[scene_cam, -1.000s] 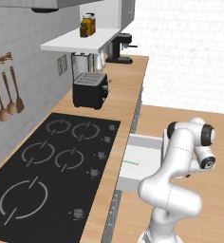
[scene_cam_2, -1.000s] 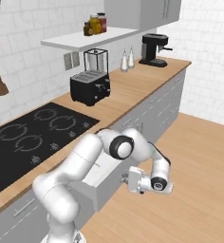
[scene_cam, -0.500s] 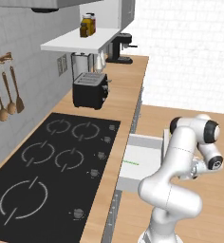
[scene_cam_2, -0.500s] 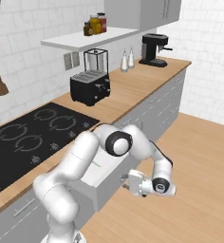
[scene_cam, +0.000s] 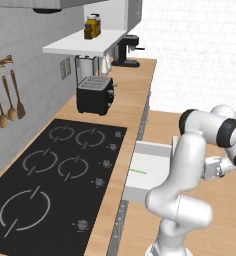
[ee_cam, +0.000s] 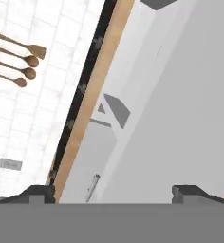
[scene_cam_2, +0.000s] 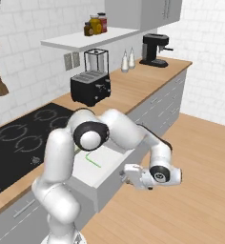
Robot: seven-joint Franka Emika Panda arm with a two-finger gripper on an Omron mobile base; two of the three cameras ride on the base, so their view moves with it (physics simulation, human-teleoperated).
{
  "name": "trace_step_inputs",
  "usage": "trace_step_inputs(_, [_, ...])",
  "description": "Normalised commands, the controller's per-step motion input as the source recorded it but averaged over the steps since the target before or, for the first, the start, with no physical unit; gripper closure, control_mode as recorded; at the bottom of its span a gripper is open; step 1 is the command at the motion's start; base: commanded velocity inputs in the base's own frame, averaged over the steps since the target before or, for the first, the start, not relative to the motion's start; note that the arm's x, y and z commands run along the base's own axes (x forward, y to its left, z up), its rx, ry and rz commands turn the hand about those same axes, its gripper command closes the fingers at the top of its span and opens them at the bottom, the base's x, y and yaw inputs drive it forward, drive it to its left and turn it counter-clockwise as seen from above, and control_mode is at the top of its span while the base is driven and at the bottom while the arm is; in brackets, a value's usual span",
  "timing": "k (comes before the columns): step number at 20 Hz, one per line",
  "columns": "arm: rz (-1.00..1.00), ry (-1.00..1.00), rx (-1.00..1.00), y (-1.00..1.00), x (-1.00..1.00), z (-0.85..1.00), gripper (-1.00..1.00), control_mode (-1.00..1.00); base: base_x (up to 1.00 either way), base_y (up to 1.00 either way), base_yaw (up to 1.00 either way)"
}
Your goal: Take a straw from the drawer in front and place it inside the glass cup on the dining counter.
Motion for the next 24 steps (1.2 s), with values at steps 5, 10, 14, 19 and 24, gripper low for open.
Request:
trace_step_inputs(5, [0.0, -0.13, -0.41, 0.19, -0.14, 0.96, -1.0, -1.0, 0.0, 0.0, 0.0])
trace_step_inputs(10, [0.0, -0.05, -0.39, 0.27, 0.0, 0.81, -1.0, -1.0, 0.0, 0.0, 0.0])
trace_step_inputs(14, [0.0, 0.0, -0.37, 0.29, 0.01, 0.65, -1.0, -1.0, 0.0, 0.0, 0.0])
trace_step_inputs(19, [0.0, 0.0, -0.32, 0.24, 0.11, 0.55, -1.0, -1.0, 0.0, 0.0, 0.0])
trace_step_inputs(24, [0.0, 0.04, -0.25, 0.19, 0.29, 0.29, -1.0, -1.0, 0.0, 0.0, 0.0])
